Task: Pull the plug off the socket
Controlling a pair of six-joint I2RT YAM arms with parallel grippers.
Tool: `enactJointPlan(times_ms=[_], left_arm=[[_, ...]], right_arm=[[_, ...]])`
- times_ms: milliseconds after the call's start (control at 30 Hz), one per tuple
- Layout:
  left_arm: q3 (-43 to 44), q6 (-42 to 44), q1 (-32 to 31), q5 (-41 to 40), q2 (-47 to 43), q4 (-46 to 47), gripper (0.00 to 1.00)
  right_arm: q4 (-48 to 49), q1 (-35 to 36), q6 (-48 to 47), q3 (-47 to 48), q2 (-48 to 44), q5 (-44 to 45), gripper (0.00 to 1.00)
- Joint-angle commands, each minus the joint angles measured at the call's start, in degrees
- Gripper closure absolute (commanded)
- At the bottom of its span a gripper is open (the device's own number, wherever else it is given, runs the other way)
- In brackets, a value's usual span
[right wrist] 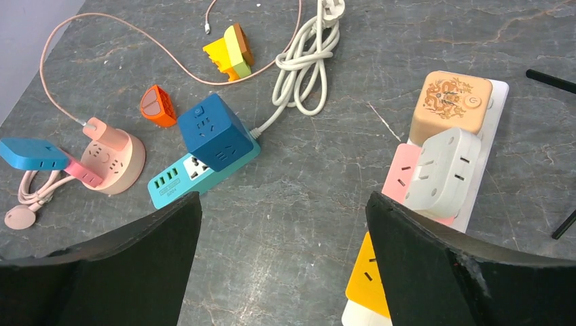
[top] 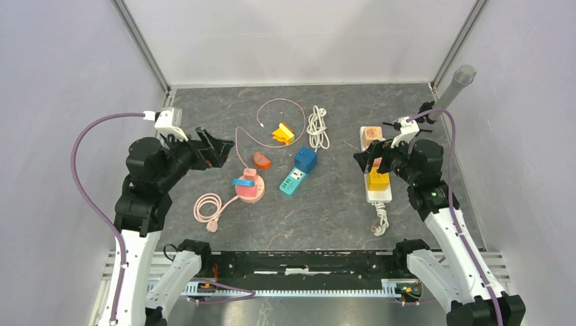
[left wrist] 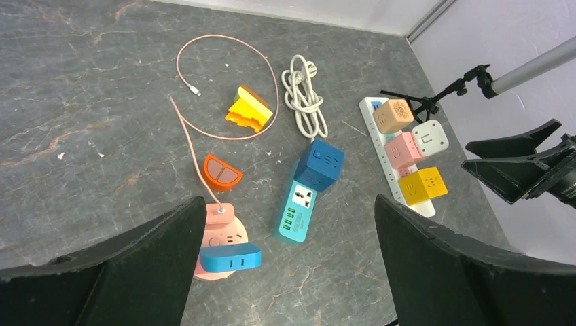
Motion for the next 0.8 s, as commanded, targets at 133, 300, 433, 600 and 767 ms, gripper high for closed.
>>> enactJointPlan(times_ms=[133, 300, 433, 600, 767], left_arm=[[2.31, -0.18, -0.12, -1.56, 0.15, -0.78, 0.00], [2.99, -0.63, -0.15, -2.20, 0.60, -1.63, 0.00], [3.01, -0.71, -0.18, -2.14, 0.51, -1.67, 0.00], [1.90, 0.48, -0.12, 3.20, 0.45, -1.14, 0.00], [-6.01, -2.78, -0.21, 18.69, -0.16, 8.08, 0.00]], right_arm=[[0.70, 0.13, -0.59, 0.73, -0.34, 0.86, 0.05], [0.50, 0.11, -0.80, 0.77, -0.41, 1.01, 0.05], [0.52, 0.15, -0.81, 0.68, -0.45, 1.09, 0.05], [0.06, 0.10, -1.48, 0.59, 0.01, 2.02, 0.05], [-4.20, 0.63, -4.20, 1.03, 1.84, 9.12, 0.04]])
